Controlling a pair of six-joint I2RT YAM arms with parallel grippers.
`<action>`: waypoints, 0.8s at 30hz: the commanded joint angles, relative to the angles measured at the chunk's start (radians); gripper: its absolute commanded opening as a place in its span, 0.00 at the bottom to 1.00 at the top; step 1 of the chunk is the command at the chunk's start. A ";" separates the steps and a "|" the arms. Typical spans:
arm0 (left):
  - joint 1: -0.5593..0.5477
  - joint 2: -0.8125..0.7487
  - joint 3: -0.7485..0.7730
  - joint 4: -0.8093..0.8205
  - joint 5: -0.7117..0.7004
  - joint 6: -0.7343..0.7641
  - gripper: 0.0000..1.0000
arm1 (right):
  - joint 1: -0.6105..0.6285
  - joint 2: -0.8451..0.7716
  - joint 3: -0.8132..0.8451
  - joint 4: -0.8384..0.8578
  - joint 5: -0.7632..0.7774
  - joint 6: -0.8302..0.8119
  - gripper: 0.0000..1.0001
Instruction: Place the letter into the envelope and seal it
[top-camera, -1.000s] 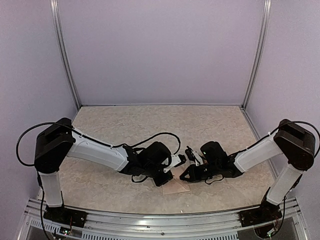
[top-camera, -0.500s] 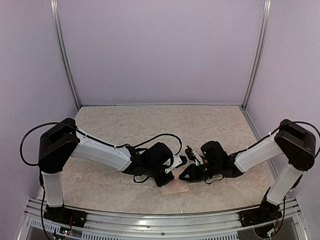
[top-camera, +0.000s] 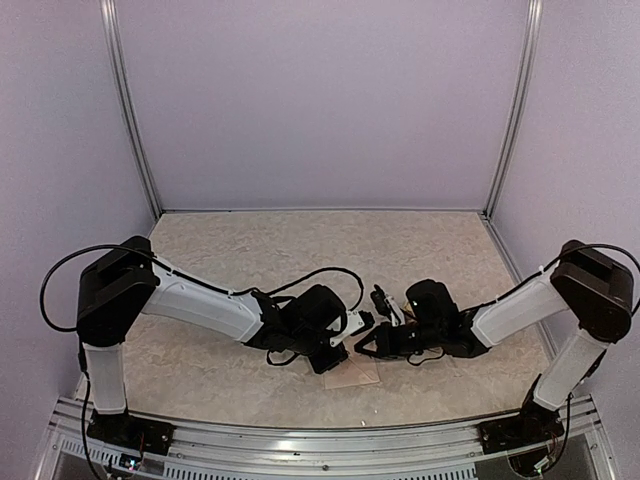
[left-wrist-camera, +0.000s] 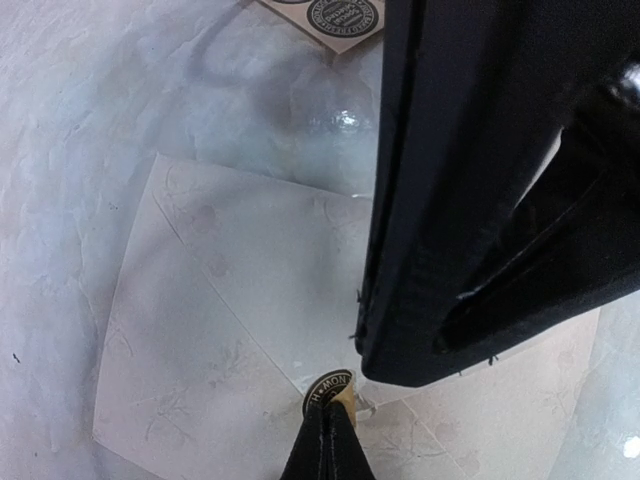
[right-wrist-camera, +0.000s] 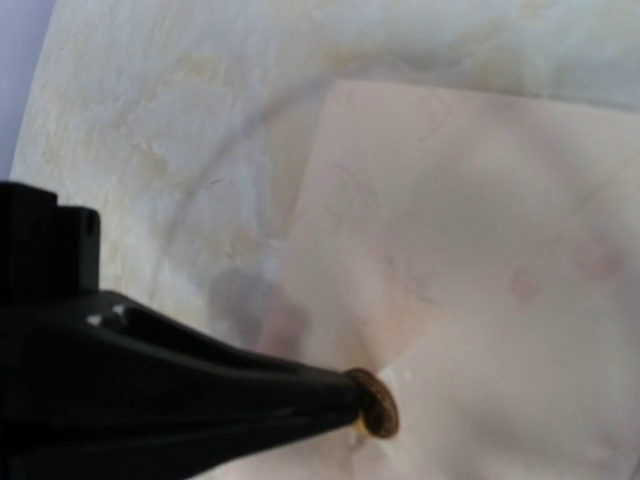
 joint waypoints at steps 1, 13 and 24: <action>0.001 -0.005 -0.003 -0.044 0.004 -0.008 0.00 | 0.001 0.050 0.023 0.070 -0.027 0.018 0.02; 0.010 -0.028 -0.003 -0.046 0.035 -0.031 0.10 | -0.002 0.128 0.033 0.127 -0.022 0.042 0.01; 0.013 -0.052 -0.007 -0.040 0.059 -0.043 0.33 | -0.001 0.151 0.020 0.133 -0.003 0.052 0.00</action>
